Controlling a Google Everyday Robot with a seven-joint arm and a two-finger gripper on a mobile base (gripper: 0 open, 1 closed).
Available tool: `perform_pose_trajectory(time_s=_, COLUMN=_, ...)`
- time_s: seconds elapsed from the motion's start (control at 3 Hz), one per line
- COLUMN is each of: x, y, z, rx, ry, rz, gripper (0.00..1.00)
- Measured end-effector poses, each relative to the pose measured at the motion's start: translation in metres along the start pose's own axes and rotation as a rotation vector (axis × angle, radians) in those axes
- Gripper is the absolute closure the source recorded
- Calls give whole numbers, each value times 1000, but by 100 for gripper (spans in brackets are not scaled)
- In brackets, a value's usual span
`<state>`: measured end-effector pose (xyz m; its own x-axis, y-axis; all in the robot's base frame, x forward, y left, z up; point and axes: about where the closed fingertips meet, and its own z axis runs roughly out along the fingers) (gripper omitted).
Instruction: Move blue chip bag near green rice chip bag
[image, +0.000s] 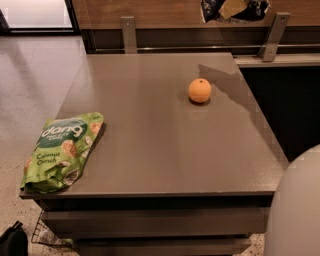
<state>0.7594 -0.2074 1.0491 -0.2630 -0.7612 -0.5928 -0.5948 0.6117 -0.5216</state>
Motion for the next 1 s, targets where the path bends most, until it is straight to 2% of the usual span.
perform_pose_trajectory(time_s=0.33, x=0, y=8, z=-66, rx=30, ry=-46, rz=-16, gripper=100)
perform_pose_trajectory(time_s=0.67, x=7, y=42, z=-112, rx=29, ry=-118, rz=-27, gripper=100)
perform_pose_trajectory(time_s=1.0, x=-2, y=113, z=-137, rx=-35, ry=-232, rz=-80, gripper=100)
